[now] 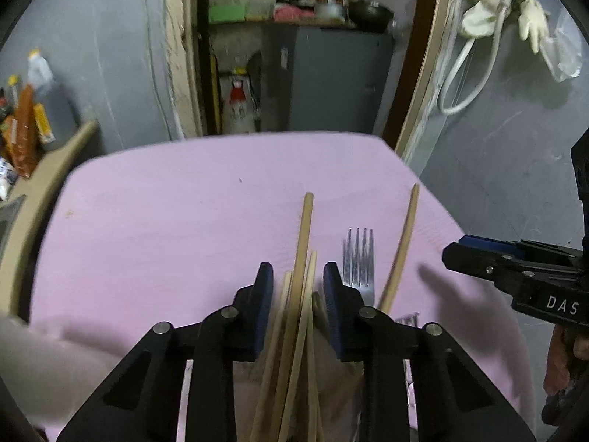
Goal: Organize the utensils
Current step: 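Lower the left tool onto the chopsticks and close on one chopstick, then lift the chopstick with the left tool and carry it over the white caddy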
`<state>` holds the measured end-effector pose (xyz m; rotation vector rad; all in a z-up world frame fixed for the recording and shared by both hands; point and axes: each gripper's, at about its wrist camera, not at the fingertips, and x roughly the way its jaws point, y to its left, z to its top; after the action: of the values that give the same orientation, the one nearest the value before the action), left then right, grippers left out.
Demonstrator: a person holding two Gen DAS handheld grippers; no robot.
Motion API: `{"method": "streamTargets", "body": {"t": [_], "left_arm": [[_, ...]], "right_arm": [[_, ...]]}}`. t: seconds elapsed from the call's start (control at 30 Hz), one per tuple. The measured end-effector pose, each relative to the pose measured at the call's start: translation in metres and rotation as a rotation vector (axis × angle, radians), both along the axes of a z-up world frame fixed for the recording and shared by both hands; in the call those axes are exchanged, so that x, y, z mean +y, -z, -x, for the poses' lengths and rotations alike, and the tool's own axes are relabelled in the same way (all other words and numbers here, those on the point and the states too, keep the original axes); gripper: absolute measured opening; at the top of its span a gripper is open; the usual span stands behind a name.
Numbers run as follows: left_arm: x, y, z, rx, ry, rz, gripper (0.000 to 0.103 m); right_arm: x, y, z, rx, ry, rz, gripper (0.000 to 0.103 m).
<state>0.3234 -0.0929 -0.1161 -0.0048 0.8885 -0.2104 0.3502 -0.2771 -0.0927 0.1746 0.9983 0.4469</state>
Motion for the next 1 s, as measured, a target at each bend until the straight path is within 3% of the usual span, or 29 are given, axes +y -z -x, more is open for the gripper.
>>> {"method": "streamTargets", "body": {"t": [0.27,0.67,0.77,0.87,1.0], "left_arm": [[0.012,0.016,-0.039,0.124,-0.037,0.071,0.020],[0.015,0.010,-0.063,0.259,-0.012,0.063,0.019],[0.012,0.010,-0.068,0.284,-0.023,0.042,0.008],[0.022,0.009,-0.074,0.330,-0.065,0.114,0.006],[0.038,0.001,-0.072,0.324,-0.125,0.211,0.005]], "right_arm": [[0.004,0.012,-0.035,0.072,0.021,-0.047,0.028],[0.008,0.030,-0.067,0.216,0.101,-0.146,0.028],[0.010,0.031,-0.073,0.246,0.126,-0.158,0.027],[0.011,0.034,-0.082,0.293,0.136,-0.183,0.027],[0.003,0.041,-0.087,0.350,0.190,-0.229,0.009]]}}
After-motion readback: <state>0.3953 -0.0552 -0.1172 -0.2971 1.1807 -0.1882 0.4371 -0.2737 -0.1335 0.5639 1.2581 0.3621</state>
